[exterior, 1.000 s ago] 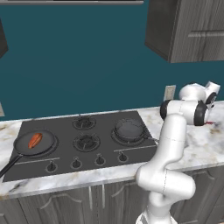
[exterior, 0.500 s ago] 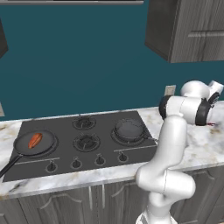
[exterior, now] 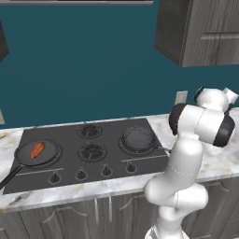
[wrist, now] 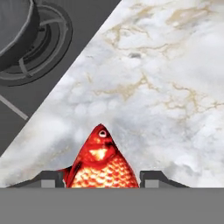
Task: Place both pans onto different burners. Then place the sweet potato and the fish on different pans.
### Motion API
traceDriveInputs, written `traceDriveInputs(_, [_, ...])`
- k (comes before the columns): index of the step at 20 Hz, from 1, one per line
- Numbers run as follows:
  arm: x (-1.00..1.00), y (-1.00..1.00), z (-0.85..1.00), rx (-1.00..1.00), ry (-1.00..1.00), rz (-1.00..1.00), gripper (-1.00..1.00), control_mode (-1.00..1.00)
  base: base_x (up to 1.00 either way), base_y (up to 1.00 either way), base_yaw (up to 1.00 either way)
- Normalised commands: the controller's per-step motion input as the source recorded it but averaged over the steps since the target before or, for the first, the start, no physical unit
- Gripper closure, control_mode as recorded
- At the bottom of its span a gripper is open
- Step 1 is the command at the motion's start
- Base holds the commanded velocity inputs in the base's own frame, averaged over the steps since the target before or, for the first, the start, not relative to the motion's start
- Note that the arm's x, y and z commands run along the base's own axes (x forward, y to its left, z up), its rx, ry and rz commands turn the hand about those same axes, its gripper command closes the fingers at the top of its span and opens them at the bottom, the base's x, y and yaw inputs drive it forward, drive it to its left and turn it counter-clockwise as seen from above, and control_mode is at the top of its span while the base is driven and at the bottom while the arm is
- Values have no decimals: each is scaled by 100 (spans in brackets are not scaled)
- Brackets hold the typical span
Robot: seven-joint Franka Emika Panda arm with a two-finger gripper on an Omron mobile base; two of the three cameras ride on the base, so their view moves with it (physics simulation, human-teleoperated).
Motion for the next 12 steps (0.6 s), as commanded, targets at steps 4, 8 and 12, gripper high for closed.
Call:
traceDriveInputs(4, [-35, 65, 40, -3, -14, 5, 100, -100, 0, 0, 0])
traceDriveInputs(8, [-21, 68, 40, -3, -12, 5, 100, -100, 0, 0, 0])
traceDriveInputs(12, [-8, 64, 41, -3, -11, 4, 100, -100, 0, 0, 0])
